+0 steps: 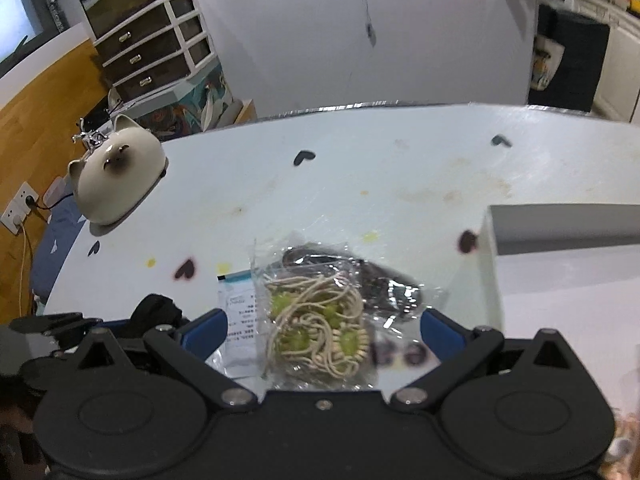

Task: Organize soft objects
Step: 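Grasp the black fabric strap with the left gripper while the right grasps the bead-necklace bag, then lift the black strap and bead-necklace bag and carry both over the tray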

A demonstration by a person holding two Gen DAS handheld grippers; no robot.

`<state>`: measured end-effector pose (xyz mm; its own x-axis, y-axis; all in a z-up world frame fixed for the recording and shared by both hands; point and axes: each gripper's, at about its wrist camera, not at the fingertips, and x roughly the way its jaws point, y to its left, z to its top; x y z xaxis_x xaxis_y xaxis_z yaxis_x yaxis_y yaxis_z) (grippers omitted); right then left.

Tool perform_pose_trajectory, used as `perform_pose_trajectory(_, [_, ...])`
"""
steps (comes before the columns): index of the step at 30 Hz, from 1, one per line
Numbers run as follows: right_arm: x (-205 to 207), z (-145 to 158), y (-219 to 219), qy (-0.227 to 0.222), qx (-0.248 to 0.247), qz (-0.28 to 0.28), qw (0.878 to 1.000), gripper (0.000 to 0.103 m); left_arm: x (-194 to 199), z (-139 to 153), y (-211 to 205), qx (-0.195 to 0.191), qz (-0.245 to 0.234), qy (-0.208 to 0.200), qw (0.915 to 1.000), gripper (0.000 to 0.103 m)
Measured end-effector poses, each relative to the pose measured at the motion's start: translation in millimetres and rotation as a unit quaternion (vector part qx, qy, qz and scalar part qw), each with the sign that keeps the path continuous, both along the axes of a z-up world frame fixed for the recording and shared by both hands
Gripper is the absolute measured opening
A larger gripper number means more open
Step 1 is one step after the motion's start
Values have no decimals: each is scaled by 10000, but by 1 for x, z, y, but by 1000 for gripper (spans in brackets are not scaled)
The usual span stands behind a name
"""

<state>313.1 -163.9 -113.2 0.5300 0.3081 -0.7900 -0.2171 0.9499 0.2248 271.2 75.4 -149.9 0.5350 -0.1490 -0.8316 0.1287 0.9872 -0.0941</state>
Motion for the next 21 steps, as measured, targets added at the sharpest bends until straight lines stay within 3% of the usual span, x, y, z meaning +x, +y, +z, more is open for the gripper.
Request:
perform_pose_trajectory(9, [25, -29, 14, 389, -180, 34, 9991, 103, 3, -9, 4, -34, 190, 227, 9996, 43])
perform_pose_trajectory(15, [26, -39, 18, 638, -192, 102, 9977, 78, 1, -9, 5, 12, 286, 180, 9994, 32])
perform_pose_trajectory(21, [10, -37, 29, 509, -409, 362, 9972, 64, -4, -9, 8, -98, 369, 157, 9991, 22])
